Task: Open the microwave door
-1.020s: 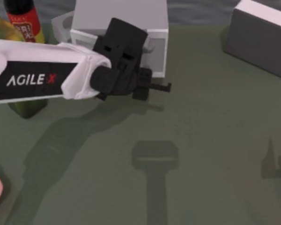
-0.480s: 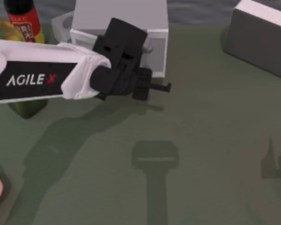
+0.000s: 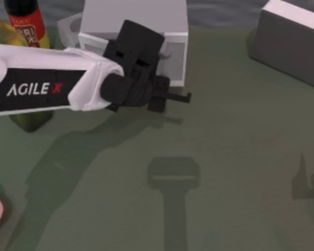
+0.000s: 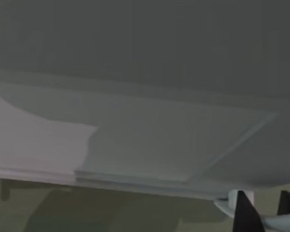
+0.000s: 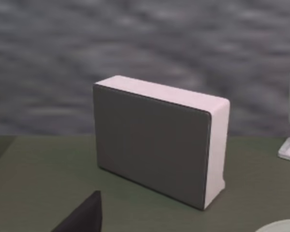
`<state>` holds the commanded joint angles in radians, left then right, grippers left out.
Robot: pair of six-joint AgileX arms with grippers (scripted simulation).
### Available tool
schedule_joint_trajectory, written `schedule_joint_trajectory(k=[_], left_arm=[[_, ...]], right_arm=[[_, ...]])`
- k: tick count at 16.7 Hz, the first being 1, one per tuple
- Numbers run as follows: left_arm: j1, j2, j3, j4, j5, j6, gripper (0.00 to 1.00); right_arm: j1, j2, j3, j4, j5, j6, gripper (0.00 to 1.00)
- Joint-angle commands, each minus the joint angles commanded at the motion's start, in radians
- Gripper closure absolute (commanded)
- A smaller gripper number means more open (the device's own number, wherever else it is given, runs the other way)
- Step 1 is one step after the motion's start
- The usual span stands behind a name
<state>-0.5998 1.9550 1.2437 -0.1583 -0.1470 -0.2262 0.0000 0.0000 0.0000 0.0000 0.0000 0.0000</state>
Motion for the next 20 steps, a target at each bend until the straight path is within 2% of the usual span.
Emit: schedule_joint_trajectory(k=[7,20], left_arm=[[0.024,-0.037,-0.054,0.024,0.041,0.063,1.0],[0.024,-0.037,-0.054,0.024,0.041,0.063,1.0]], right_arm=[[0.0,0.0,0.0,0.0,0.0,0.0,0.0],[0.0,0.0,0.0,0.0,0.0,0.0,0.0]])
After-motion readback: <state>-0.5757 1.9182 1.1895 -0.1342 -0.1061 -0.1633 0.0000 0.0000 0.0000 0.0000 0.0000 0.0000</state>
